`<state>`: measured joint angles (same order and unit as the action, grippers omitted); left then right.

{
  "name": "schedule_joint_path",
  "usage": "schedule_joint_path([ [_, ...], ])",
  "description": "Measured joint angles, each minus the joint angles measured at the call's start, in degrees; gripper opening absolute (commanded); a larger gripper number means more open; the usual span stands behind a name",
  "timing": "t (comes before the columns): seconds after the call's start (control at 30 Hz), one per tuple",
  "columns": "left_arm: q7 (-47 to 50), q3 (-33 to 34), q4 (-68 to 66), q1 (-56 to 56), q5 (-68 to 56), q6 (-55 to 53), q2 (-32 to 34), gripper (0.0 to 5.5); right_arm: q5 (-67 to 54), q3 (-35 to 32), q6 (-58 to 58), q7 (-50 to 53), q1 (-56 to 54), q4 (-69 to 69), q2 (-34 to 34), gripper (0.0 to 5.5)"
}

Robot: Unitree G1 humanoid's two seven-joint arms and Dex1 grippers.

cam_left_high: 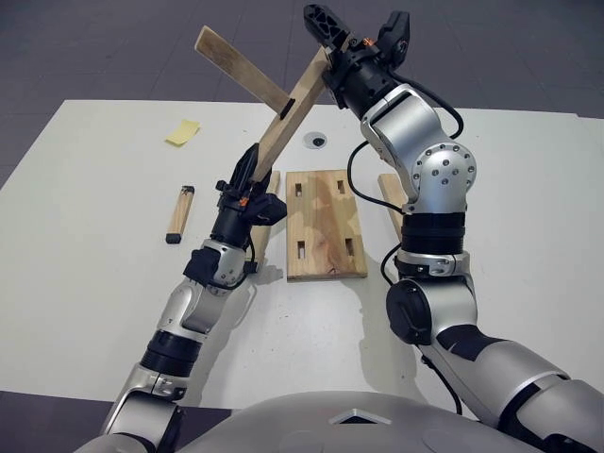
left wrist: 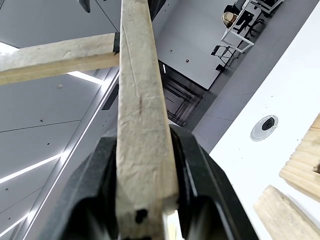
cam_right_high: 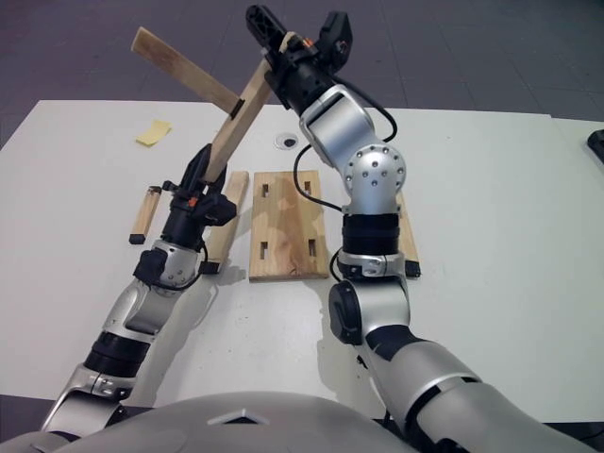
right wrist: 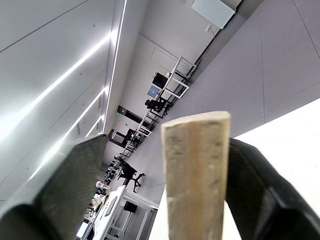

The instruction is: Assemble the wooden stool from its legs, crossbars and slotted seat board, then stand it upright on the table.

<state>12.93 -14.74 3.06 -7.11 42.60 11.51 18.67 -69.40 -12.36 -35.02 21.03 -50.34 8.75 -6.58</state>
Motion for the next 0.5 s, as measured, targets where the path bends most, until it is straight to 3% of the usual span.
schedule_joint_path([
  [0.37,1.36,0.49,0.03,-0.43,0.03,0.37,0.04,1.15,-0.62,1.30,-1.07,1.69,0.01,0.35,0.00,1.40],
  [0.5,1.48,1.04,0.09,-0.34,0.10,0.66,0.72,1.15,-0.55,1.38,-1.46,2.21,0.10,0.31,0.00,1.21],
])
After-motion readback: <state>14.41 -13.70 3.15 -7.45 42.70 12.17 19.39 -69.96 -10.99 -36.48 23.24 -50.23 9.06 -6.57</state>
